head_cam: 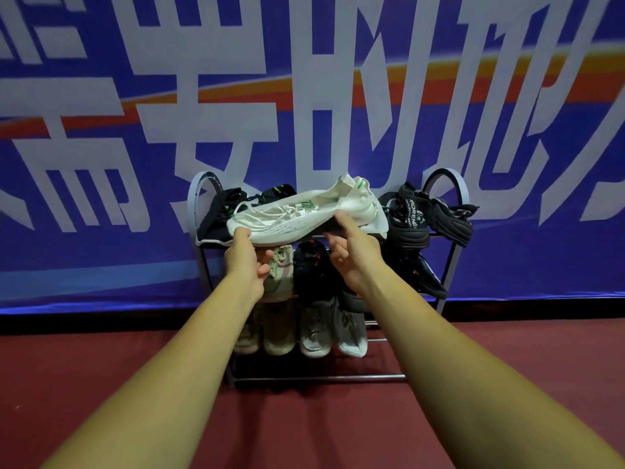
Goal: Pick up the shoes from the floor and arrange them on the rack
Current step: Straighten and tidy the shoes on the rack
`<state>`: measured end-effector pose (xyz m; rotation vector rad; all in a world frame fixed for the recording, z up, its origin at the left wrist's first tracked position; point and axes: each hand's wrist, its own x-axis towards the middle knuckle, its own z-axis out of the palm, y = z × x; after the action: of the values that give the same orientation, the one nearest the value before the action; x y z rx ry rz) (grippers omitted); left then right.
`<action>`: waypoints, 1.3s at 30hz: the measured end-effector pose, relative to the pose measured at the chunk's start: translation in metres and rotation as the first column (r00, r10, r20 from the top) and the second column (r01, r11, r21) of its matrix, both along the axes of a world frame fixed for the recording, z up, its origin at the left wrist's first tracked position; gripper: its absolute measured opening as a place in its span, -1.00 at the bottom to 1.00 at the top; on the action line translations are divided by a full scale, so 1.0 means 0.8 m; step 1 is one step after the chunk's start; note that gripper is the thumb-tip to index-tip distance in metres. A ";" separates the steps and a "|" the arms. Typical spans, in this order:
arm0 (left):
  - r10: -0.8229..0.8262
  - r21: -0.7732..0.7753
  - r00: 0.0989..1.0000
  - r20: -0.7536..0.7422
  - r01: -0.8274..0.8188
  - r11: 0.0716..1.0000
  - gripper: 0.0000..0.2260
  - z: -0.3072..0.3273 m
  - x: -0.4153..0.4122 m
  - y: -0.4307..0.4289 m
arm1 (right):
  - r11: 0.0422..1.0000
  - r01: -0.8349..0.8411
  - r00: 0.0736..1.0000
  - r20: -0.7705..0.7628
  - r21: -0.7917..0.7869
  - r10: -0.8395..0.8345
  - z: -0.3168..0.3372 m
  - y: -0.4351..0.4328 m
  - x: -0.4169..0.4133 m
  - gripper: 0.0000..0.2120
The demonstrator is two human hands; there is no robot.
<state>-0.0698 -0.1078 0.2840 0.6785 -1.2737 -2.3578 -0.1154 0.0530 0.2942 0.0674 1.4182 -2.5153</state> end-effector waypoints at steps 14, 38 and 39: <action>-0.191 -0.065 0.982 0.013 0.191 0.979 -0.78 0.007 0.016 0.022 | 0.986 -0.007 0.998 -0.065 0.167 0.018 -0.007 -0.013 -0.006 -0.86; -0.240 -0.268 0.970 -0.038 0.221 0.938 -0.66 -0.008 -0.026 0.048 | 0.946 -0.076 0.962 -0.226 0.316 0.153 -0.020 -0.004 -0.005 -0.84; -0.233 -0.292 0.972 -0.033 0.214 0.932 -0.65 -0.009 -0.028 0.049 | 0.949 -0.053 0.965 -0.228 0.312 0.129 -0.021 -0.004 -0.008 -0.82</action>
<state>-0.0924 -0.0684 0.2768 0.3760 -1.6968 -2.2746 -0.1215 0.0496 0.2776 -0.2589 1.8509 -2.2708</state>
